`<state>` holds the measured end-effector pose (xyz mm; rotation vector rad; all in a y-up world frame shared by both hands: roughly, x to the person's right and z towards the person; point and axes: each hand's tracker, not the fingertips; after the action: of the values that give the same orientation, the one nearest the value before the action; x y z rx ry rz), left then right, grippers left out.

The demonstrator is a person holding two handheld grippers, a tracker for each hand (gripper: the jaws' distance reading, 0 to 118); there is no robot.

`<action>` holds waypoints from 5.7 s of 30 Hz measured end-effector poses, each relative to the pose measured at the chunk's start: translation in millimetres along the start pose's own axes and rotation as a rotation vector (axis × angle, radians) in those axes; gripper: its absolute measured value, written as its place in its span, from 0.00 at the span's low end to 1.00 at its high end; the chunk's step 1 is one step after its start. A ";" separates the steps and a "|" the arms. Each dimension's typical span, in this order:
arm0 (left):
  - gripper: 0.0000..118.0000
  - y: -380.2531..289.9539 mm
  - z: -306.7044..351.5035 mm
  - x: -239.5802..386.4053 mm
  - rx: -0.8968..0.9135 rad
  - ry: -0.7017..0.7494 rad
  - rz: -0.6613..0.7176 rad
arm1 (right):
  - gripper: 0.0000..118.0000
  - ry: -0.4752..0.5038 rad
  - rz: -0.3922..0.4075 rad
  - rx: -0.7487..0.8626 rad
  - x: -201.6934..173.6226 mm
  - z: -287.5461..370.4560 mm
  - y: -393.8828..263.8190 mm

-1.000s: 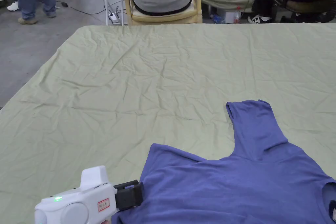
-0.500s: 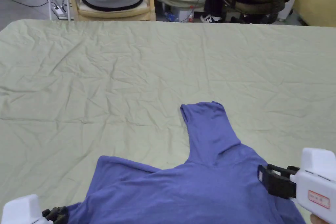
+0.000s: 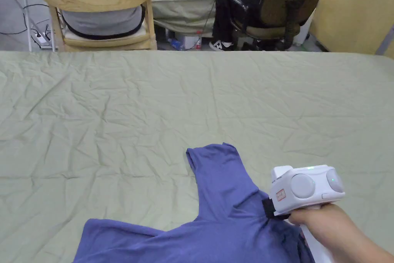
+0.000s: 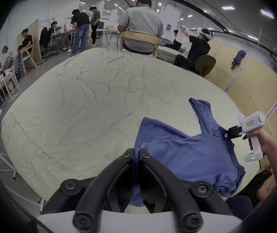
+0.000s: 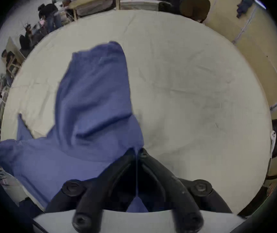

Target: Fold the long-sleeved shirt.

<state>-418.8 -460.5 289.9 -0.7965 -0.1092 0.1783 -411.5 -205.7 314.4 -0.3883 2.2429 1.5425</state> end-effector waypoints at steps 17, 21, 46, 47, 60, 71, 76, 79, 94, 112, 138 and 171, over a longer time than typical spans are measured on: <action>0.03 191.5 -74.3 96.5 0.369 -0.138 0.071 | 0.03 0.046 -0.073 0.862 11.7 329.7 -177.3; 0.03 244.1 -64.8 115.4 0.458 -0.181 0.081 | 0.02 0.037 -0.105 0.992 19.5 380.9 -177.4; 0.03 468.3 341.0 70.5 0.770 -0.208 -0.009 | 0.02 -0.196 -0.059 1.205 53.2 610.7 209.9; 0.03 460.5 355.4 65.2 0.768 -0.205 -0.001 | 0.02 -0.205 -0.075 1.202 56.1 613.4 222.5; 0.03 472.1 550.1 -69.5 0.852 -0.034 -0.183 | 0.02 -0.311 -0.108 1.113 59.1 539.5 304.4; 0.03 236.6 416.3 -186.4 0.509 -0.025 -0.252 | 0.02 -0.280 -0.075 0.773 92.6 237.5 317.4; 0.03 83.9 329.2 -235.1 0.311 -0.016 -0.252 | 0.02 -0.172 -0.034 0.516 83.3 90.1 266.9; 0.03 16.5 283.5 -247.0 0.202 -0.019 -0.236 | 0.02 -0.205 -0.003 0.414 77.4 41.5 231.7; 0.03 141.0 128.2 -78.9 0.119 -0.058 -0.304 | 0.02 -0.119 -0.032 0.442 92.2 125.3 -3.8; 0.03 185.3 -75.5 55.2 -0.115 -0.070 -0.299 | 0.02 -0.069 -0.026 0.269 65.3 154.1 -278.0; 0.00 169.4 -77.4 31.7 0.018 -0.095 -0.171 | 0.02 0.029 -0.160 0.429 54.5 145.9 -206.3; 0.00 96.6 -55.3 2.6 0.019 -0.097 -0.096 | 0.08 0.037 0.064 0.347 14.3 57.1 170.9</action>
<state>-418.5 -432.6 182.1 -0.7622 -0.2363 0.1268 -489.6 -91.6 430.8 -0.2462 2.5113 1.1486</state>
